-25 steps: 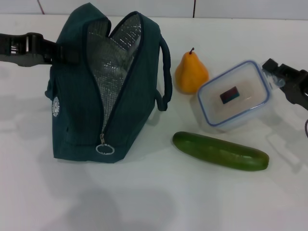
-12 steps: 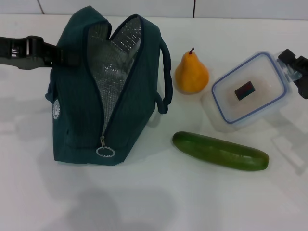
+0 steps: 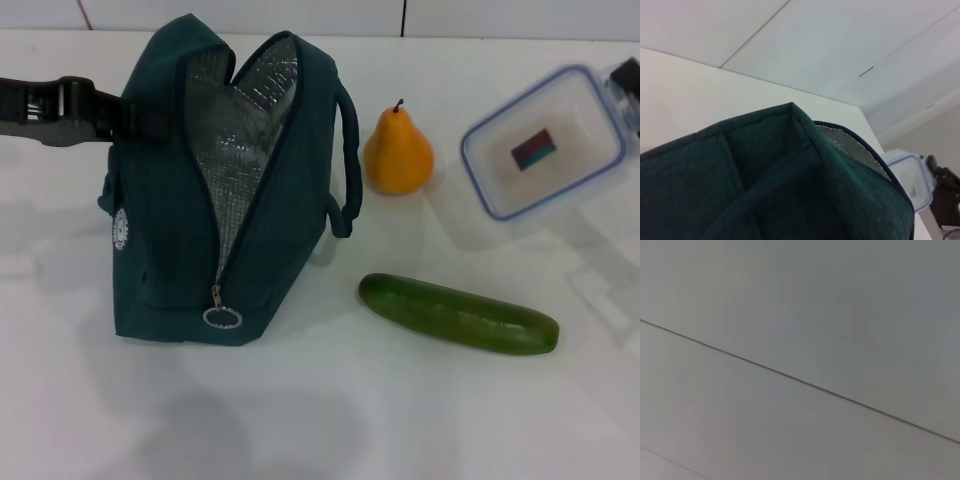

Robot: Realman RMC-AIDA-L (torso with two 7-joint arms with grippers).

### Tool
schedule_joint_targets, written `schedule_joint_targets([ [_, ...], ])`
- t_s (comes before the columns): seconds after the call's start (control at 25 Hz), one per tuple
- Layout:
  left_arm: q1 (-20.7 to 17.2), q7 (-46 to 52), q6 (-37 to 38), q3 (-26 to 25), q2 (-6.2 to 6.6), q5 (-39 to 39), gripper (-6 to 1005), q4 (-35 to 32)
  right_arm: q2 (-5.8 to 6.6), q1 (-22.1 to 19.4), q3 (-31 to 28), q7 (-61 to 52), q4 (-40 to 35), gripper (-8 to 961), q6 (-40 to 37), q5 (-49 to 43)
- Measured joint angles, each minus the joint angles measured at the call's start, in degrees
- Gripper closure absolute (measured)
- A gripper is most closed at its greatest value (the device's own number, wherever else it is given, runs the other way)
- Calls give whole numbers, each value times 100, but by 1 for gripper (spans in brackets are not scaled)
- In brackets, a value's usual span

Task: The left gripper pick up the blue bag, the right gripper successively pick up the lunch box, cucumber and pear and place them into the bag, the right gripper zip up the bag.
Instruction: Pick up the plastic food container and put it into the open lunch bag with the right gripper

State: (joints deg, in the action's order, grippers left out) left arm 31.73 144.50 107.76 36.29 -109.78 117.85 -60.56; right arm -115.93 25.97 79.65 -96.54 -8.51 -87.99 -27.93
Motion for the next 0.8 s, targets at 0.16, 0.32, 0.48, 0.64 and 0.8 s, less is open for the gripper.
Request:
schedule_joint_targets([
  [0.16, 11, -1, -4, 5, -38, 0, 955, 0, 2, 59, -13, -31, -121, 857, -112, 155],
  [0.32, 43, 4, -7, 78, -89, 2, 955, 4, 1, 163, -14, -133, -329, 857, -161, 220],
  [0.48, 75, 3, -25, 127, -147, 4, 956, 7, -20, 378, -13, -223, -416, 853, -182, 260],
  [0.64, 111, -7, -46, 191, -206, 6, 956, 8, -27, 697, 7, -319, -423, 846, -187, 308],
  [0.8, 123, -9, -95, 260, -237, 8, 956, 9, -26, 1119, 56, -405, -439, 838, -188, 397],
])
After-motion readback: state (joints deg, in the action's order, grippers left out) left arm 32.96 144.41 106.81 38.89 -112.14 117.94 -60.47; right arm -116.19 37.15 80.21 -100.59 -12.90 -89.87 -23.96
